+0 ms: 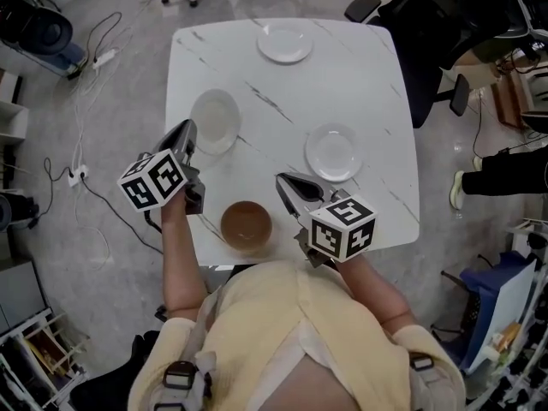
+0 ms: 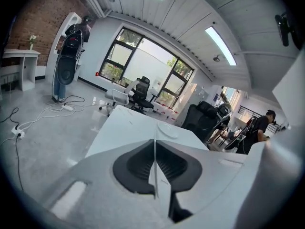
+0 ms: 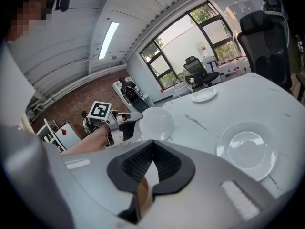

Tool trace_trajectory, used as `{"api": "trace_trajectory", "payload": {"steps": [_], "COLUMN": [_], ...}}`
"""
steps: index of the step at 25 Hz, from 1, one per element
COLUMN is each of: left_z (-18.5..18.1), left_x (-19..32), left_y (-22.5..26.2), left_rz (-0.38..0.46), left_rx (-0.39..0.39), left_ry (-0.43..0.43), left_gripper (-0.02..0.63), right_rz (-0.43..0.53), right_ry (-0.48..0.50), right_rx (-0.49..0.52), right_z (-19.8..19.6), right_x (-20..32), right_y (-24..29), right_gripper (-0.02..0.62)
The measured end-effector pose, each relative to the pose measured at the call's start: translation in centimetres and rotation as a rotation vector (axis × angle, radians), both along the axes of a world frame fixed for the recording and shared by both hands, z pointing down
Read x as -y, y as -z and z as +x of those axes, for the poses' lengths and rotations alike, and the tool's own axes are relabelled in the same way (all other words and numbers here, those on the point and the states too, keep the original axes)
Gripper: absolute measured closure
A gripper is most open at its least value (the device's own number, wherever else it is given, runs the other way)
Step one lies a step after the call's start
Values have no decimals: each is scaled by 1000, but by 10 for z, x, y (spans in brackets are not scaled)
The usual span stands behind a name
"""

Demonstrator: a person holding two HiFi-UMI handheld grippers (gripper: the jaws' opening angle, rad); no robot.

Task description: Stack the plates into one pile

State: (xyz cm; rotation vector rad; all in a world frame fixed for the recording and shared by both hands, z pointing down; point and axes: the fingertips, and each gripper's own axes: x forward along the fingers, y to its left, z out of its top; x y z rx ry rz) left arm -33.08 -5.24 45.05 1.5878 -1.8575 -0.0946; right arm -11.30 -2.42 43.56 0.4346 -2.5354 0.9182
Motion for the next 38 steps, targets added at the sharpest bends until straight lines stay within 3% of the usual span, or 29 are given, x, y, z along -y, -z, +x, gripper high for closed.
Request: {"api": "trace_trajectory", "payload": {"steps": [6, 12, 21, 32, 38], "left_z": [24, 76, 156, 221, 258], "left_x": [7, 33, 66, 90, 96], "left_y": [29, 53, 47, 34, 22], "left_rz": [78, 134, 108, 72, 29], "left_rx": [-13, -47, -61, -108, -128], "left_ry": [-69, -227, -458, -639, -726], "left_gripper": [597, 597, 597, 597, 597], "right_rz": [18, 68, 123, 209, 209], "right_ry": [-27, -78, -226, -417, -502], "right_rx": [17, 22, 0, -90, -121], "right_z": [12, 32, 77, 150, 188], "right_x": [-2, 10, 36, 63, 71], "right_y": [10, 23, 34, 40, 36], "right_gripper": [592, 592, 592, 592, 592]}}
